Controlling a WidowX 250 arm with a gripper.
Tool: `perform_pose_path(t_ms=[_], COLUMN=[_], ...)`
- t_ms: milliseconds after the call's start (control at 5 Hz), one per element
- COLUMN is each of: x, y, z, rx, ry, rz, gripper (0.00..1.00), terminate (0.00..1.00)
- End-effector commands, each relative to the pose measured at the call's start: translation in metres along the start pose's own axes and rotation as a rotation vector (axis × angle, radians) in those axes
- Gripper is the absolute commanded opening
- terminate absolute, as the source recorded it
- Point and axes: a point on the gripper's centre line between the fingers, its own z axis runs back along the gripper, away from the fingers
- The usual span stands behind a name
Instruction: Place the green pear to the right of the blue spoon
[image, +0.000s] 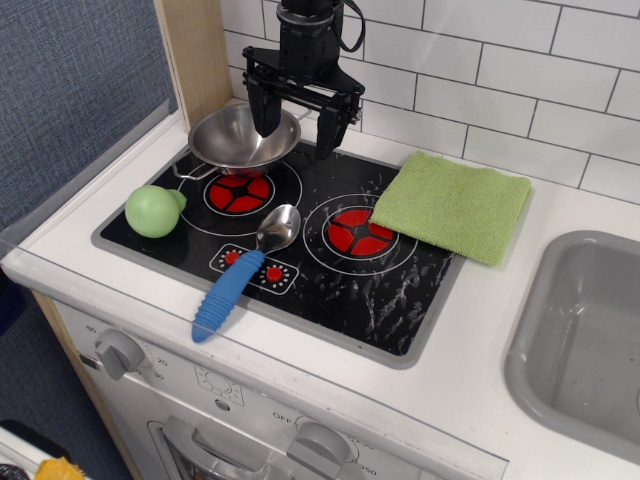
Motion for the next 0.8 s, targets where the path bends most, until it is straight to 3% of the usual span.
perform_pose_path(t_ms=[0,200,400,600], x=[0.0,-0.004,-0.017,-0.046], y=[0.0,0.005,0.02,0.038], z=[0.0,0.021,0.048,0.05], rx=[0.0,-0.018,-0.07,-0.058], ry=[0.0,-0.02,-0.081,-0.085], rz=[0.0,0.006,0.037,0.034], gripper=[1.0,1.0,1.0,1.0], terminate=[0.0,0.0,0.0,0.0])
